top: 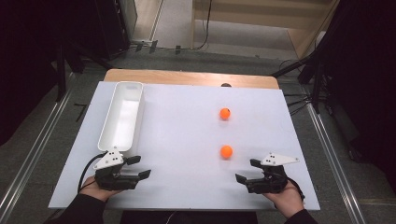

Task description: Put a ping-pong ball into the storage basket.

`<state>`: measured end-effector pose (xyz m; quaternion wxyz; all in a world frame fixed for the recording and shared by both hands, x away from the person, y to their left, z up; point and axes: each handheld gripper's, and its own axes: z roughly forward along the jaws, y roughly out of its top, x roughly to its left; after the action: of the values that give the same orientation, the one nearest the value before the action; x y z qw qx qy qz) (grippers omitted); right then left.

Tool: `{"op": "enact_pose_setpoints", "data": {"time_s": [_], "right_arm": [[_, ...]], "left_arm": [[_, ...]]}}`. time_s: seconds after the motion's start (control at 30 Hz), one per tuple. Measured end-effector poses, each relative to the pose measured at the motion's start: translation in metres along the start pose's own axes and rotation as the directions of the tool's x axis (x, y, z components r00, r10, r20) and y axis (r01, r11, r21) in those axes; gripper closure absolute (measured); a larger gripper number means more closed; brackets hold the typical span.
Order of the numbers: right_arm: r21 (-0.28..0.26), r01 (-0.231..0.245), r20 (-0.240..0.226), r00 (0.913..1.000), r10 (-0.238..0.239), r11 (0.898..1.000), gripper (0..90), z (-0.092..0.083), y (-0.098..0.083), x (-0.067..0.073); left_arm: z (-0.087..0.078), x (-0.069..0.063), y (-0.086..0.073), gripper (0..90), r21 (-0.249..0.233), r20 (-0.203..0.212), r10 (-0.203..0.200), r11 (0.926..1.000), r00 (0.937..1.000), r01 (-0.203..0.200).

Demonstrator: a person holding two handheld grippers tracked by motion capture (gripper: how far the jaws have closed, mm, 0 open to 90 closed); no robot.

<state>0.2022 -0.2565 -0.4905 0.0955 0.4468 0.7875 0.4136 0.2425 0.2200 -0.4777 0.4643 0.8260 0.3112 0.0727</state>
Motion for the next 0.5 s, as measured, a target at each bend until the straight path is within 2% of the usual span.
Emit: {"op": "enact_pose_setpoints", "data": {"time_s": [0.5], "right_arm": [[0.003,0.002,0.006,1.0,-0.002,1.0,12.3,0.0003,-0.0005,0.0005]], "left_arm": [[0.0001,0.0006,-0.0002,32.6,-0.002,-0.006,-0.005,1.0,1.0,0.005]]}}
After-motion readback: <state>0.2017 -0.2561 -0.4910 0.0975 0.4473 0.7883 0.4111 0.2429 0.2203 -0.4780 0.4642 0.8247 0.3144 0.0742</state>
